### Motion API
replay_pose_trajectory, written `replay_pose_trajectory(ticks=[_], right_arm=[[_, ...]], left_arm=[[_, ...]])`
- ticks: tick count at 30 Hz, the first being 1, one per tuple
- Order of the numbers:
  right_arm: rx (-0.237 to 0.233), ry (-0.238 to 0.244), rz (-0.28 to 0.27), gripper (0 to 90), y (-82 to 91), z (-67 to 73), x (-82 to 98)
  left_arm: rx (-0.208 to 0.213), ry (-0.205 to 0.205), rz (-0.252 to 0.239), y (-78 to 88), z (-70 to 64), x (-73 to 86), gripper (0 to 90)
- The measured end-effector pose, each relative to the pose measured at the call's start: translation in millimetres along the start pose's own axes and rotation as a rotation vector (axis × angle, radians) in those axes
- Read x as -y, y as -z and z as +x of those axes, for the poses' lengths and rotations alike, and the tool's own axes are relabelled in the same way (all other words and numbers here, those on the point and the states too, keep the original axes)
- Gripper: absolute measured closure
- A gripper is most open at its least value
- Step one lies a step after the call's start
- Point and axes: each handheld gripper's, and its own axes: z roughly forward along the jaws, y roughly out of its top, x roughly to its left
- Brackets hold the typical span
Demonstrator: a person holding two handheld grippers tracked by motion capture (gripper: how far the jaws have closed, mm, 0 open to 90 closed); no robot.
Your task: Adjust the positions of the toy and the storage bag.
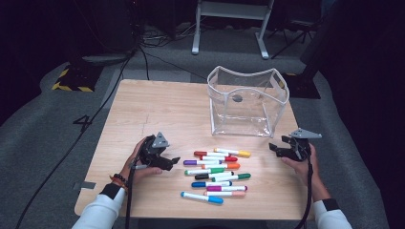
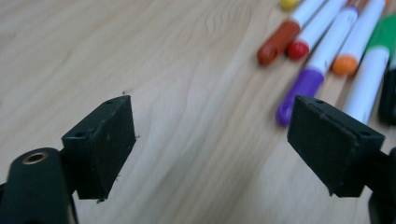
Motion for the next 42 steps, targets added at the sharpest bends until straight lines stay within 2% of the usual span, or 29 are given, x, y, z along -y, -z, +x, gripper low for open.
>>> replay_pose_trajectory(ticks=[3,4,5,6,7,8,9,11,12,13,14,15,16,17,20,23,25,26,27,29,31,32,33,34,35,37,39,41,42], right_arm=[[-0.001,-0.004,-0.013,31.0,1.1,-2.8,-7.2],[0.005,-0.001,-0.033,33.0,2.1,-4.8,-14.4],[0.005,-0.001,-0.033,33.0,2.1,-4.8,-14.4],[0.001,0.007,-0.045,39.9,2.0,-5.8,-20.0],[0.001,0.007,-0.045,39.9,2.0,-5.8,-20.0],[-0.009,0.029,-0.038,42.2,-0.4,-5.6,-24.7],[-0.009,0.029,-0.038,42.2,-0.4,-5.6,-24.7],[0.014,0.042,-0.049,44.8,-2.0,-4.8,-30.4],[0.014,0.041,-0.066,45.0,-3.6,-4.1,-36.6],[0.014,0.041,-0.066,45.0,-3.6,-4.1,-36.6],[0.031,0.042,-0.091,45.0,-4.2,-3.5,-42.2],[0.031,0.042,-0.091,45.0,-4.2,-3.5,-42.2],[0.03,0.033,-0.111,44.3,-5.6,-3.2,-46.6],[0.031,0.032,-0.111,44.4,-6.0,-2.9,-47.6],[0.031,0.034,-0.116,45.1,-8.9,-1.0,-50.0],[0.025,0.035,-0.12,45.8,-11.3,0.1,-51.4],[0.035,0.031,-0.127,46.1,-14.3,1.4,-53.0],[0.038,0.034,-0.126,49.4,-17.2,2.3,-54.5],[0.038,0.034,-0.126,49.4,-17.2,2.3,-54.5],[0.033,0.04,-0.124,51.2,-18.7,3.3,-56.3],[0.063,0.056,-0.129,56.4,-19.7,5.4,-57.7],[0.075,0.064,-0.13,61.3,-20.6,6.3,-58.2],[0.075,0.064,-0.13,61.3,-20.6,6.3,-58.2],[0.098,0.062,-0.133,66.7,-21.4,6.6,-58.3],[0.098,0.062,-0.133,66.7,-21.4,6.6,-58.3],[0.118,0.068,-0.142,74.5,-21.7,6.6,-58.4],[0.122,0.072,-0.157,79.8,-20.6,6.2,-58.4],[0.131,0.076,-0.173,84.8,-17.8,5.7,-57.8],[0.122,0.071,-0.182,86.1,-16.3,4.1,-57.3]], left_arm=[[0.009,-0.012,-0.027,-6.2,-0.2,-19.5,18.0],[0.012,-0.018,-0.048,-12.6,-1.0,-35.1,17.8],[0.012,-0.018,-0.048,-12.6,-1.0,-35.1,18.8],[0.003,-0.026,-0.064,-20.8,-3.6,-51.2,21.8],[0.003,-0.026,-0.064,-20.8,-3.6,-51.2,24.1],[0.019,-0.058,-0.079,-29.9,-9.3,-67.2,24.1],[0.019,-0.058,-0.079,-29.9,-9.3,-67.2,24.2],[0.034,-0.085,-0.077,-39.2,-15.0,-83.4,24.2],[0.047,-0.104,-0.078,-47.5,-20.8,-98.2,24.2],[0.047,-0.104,-0.078,-47.5,-20.8,-98.2,24.2],[0.05,-0.115,-0.09,-54.5,-24.4,-111.3,24.2],[0.05,-0.115,-0.09,-54.5,-24.4,-111.3,24.1],[0.064,-0.101,-0.107,-61.3,-25.8,-121.8,24.2],[0.072,-0.087,-0.121,-64.4,-26.1,-125.9,24.2],[0.09,-0.052,-0.15,-73.7,-26.0,-135.3,25.4],[0.074,-0.06,-0.147,-80.5,-27.3,-140.2,28.7],[0.061,-0.074,-0.138,-87.2,-28.6,-145.4,36.7],[0.048,-0.081,-0.139,-89.6,-29.3,-147.5,45.6],[0.043,-0.085,-0.142,-91.4,-29.8,-149.0,45.6],[0.033,-0.093,-0.15,-95.3,-31.8,-152.4,51.1],[0.016,-0.098,-0.156,-98.6,-32.3,-154.9,60.4],[-0.02,-0.103,-0.151,-101.8,-32.4,-156.1,70.1],[-0.02,-0.103,-0.151,-101.8,-32.4,-156.1,73.1],[-0.03,-0.104,-0.148,-103.9,-31.7,-156.5,76.1],[-0.029,-0.109,-0.147,-105.1,-30.8,-156.4,76.1],[-0.014,-0.109,-0.152,-106.6,-28.4,-156.6,79.1],[-0.016,-0.117,-0.151,-107.0,-26.5,-156.6,83.1],[-0.04,-0.131,-0.15,-105.0,-23.9,-156.3,85.8],[-0.04,-0.126,-0.148,-103.5,-21.5,-155.7,86.6]])
